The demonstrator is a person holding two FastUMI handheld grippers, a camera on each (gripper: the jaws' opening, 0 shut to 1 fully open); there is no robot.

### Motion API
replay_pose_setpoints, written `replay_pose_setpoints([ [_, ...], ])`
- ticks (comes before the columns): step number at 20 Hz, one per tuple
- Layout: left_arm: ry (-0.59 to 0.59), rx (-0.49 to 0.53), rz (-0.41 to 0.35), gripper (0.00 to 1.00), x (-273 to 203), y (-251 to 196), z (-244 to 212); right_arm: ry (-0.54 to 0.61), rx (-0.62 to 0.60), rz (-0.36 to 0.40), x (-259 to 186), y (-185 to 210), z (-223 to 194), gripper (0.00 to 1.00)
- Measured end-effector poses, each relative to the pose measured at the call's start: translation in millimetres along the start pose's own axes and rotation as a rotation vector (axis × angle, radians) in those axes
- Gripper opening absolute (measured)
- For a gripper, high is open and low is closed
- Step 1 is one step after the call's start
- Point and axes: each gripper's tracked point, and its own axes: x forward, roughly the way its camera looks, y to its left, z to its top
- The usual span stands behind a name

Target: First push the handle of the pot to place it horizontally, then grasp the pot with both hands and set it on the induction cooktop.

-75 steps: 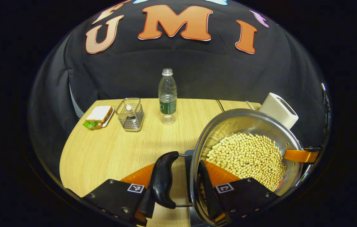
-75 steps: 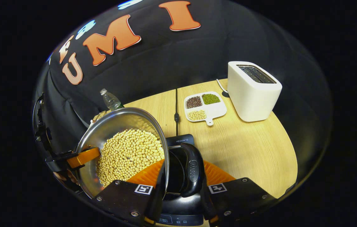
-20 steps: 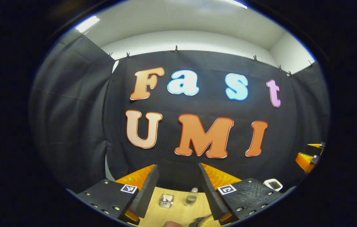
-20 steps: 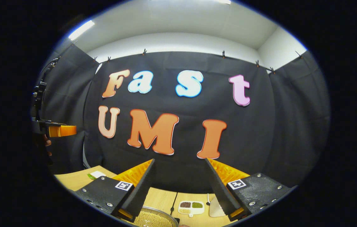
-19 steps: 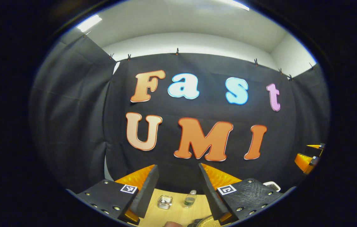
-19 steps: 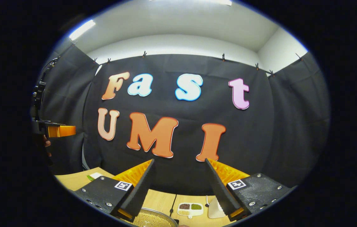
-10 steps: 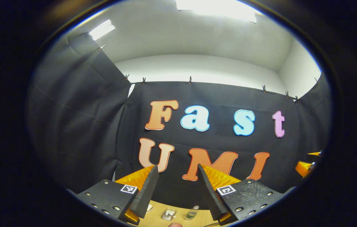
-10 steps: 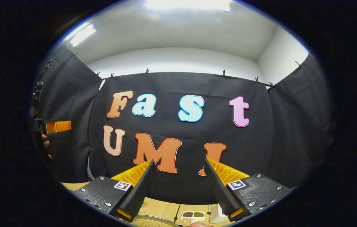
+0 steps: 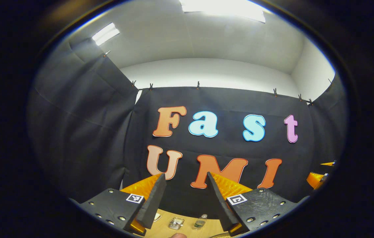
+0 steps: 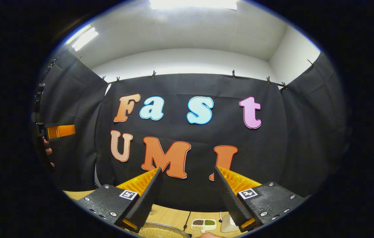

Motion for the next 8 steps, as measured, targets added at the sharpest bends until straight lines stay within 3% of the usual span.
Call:
replay_pose_setpoints([
  [8,0.023,0.026,0.026,0.73,-10.1,-15.7,-8.7,0.024,0.005,-0.003,7.5,-5.4,-20.9,0.95],
])
